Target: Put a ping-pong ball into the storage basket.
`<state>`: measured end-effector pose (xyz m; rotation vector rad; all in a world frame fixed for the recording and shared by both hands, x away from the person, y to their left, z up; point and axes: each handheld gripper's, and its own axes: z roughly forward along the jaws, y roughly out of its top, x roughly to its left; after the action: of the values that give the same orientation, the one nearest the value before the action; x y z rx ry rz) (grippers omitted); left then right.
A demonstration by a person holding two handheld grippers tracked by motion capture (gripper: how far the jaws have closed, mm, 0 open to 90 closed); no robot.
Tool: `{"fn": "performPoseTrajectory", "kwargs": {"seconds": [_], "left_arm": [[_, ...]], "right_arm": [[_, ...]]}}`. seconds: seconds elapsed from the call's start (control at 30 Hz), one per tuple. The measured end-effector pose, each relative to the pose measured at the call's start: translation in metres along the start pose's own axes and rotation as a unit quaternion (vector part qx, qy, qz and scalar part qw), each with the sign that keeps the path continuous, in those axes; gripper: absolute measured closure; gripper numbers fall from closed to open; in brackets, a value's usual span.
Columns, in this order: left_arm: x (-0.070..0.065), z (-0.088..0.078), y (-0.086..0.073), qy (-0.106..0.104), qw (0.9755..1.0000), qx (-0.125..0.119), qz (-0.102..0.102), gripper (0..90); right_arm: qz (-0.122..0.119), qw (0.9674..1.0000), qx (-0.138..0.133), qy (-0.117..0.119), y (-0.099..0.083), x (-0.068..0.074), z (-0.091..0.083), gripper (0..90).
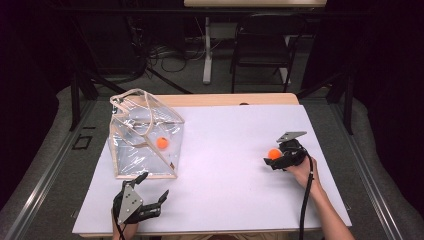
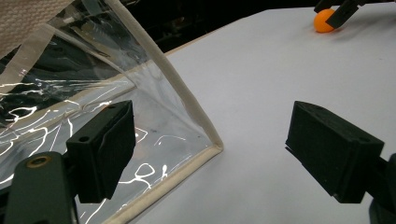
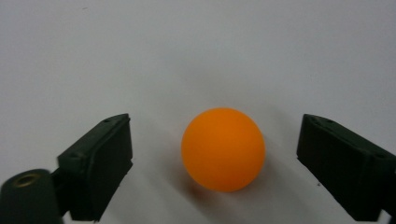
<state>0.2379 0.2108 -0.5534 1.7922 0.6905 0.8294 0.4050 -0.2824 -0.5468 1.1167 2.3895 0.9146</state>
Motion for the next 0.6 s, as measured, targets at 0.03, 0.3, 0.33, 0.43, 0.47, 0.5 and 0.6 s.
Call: {"fn": "performPoseTrajectory", "kwargs": {"seconds": [0.03,0.3,0.33,0.43,0.47,0.5,0.6], "left_arm": [[0.0,0.0002,-0.0001,0.0,1.0,0.0,0.0,15.6],[0.0002,0.0007,0.0,-0.001,1.0,0.001,-0.001,15.6],[0.0002,0.0008,0.0,-0.001,1.0,0.001,-0.001,15.6],[0.0007,0.0007,-0.0001,0.0,1.0,0.002,0.0,15.6],[0.0008,0.0005,-0.0001,0.001,1.0,0.002,0.001,15.6],[0.0007,0.0004,-0.0001,0.001,1.0,0.002,0.0,15.6],[0.0005,0.0006,-0.0001,-0.001,1.0,0.002,0.0,15.6]], "right_arm": [[-0.001,1.0,0.001,-0.001,0.0001,0.0002,-0.0006,14.1],[-0.008,0.9998,0.011,-0.016,-0.0004,0.0018,-0.0028,30.4],[-0.007,0.9997,0.013,-0.02,-0.0003,0.0021,-0.003,32.6],[-0.008,0.9995,0.018,-0.025,0.0002,0.0021,-0.0037,40.0],[-0.008,0.9995,0.019,-0.024,0.0004,0.0019,-0.0037,40.9],[-0.007,0.9995,0.02,-0.024,0.0004,0.0018,-0.0037,42.5],[-0.007,0.9995,0.021,-0.024,0.0002,0.0012,-0.0032,48.2]]}}
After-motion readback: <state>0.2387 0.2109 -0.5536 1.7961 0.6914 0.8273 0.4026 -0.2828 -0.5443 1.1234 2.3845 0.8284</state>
